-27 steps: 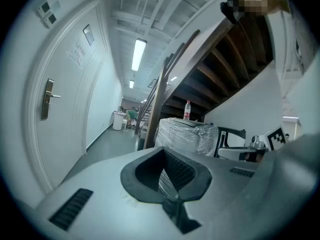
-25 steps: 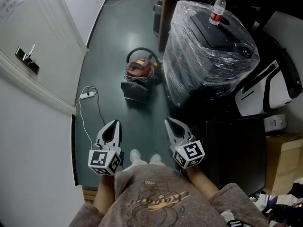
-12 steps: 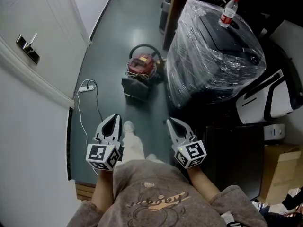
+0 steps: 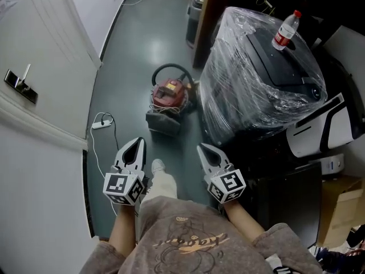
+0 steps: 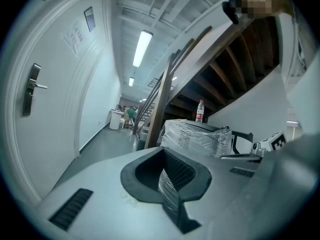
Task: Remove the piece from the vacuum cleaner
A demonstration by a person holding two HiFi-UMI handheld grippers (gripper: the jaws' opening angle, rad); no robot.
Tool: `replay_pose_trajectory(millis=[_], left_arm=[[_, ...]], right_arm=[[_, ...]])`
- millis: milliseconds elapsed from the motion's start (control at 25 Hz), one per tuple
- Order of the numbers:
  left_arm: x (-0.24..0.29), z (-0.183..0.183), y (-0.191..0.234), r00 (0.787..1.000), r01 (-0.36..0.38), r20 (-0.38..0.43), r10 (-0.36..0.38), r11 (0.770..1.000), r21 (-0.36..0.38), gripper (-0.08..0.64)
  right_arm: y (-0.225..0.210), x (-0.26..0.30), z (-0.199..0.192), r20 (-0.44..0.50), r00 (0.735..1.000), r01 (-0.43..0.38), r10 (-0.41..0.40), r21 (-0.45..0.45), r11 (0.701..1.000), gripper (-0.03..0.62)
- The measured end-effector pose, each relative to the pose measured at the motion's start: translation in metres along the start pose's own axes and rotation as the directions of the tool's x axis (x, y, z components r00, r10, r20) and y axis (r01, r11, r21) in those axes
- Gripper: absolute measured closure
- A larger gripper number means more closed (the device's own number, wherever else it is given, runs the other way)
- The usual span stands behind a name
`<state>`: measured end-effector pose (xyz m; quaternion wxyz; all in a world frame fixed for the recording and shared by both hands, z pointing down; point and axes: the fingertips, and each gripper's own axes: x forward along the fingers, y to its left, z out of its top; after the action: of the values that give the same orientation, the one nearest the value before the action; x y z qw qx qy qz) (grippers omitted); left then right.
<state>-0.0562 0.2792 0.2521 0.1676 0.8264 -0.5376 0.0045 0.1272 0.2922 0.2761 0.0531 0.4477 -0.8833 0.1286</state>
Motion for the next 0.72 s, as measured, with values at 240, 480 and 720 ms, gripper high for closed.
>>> replay_pose_trajectory(millis=[240,480,720], left_arm=[[0.065,0.039,0.055,0.996,0.084,-0.034,-0.083,0.996,0.031,0.561],[0.118,0.062,0.082,0.984,0.171,-0.050,-0.168,0.983,0.060,0.561],[0.151,0.069,0.091,0.979,0.195,-0.069,-0.192,0.979,0.052,0.561]], right_arm=[[-0.015,0.082,0.033,0.028,0.999,0.044,-0.044,0.001,0.999,0.597],[-0.033,0.130,0.050,0.041,0.994,0.098,-0.099,0.006,0.995,0.596],[-0.052,0.152,0.057,0.027,0.993,0.112,-0.113,0.025,0.993,0.597]])
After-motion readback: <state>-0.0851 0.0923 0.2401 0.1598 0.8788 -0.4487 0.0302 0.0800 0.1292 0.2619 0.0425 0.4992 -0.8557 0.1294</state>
